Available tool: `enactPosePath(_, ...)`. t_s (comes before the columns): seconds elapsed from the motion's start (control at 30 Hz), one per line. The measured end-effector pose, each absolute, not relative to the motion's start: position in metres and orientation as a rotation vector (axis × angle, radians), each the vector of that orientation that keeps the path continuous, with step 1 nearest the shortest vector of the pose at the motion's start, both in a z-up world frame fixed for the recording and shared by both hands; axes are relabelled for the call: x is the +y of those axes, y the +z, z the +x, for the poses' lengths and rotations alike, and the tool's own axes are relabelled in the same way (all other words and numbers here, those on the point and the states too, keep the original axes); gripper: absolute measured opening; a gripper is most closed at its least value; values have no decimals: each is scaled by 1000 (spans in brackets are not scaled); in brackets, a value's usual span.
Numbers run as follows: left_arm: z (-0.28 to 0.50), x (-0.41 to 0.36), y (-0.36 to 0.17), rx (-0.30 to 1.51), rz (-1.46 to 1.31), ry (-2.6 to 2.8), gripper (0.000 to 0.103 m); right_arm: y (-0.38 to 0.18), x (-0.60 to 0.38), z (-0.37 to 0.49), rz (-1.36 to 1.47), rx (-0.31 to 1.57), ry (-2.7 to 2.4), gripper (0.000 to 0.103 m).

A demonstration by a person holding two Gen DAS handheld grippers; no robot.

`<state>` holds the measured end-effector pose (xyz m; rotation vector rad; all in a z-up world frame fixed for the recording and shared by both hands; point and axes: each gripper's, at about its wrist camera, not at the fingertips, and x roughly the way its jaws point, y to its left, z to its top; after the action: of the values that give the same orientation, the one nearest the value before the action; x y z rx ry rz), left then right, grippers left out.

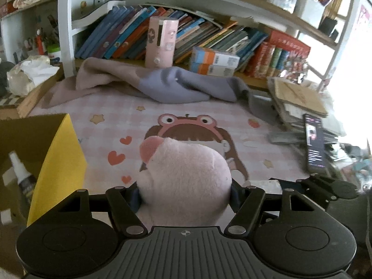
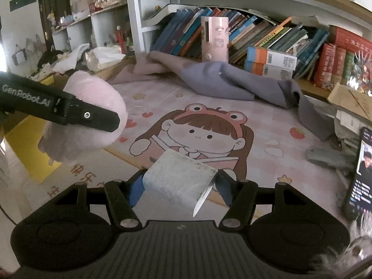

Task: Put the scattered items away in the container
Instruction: 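Carry the plush pig with left tool while right tool carries the block to the box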

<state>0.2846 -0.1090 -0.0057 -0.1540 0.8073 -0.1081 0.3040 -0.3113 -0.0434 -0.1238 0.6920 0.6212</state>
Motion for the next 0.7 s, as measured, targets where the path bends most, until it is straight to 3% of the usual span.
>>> enactPosePath(0.7, 225, -106, 0, 841, -240, -198, 69, -21, -326, 257, -107, 726, 543, 62)
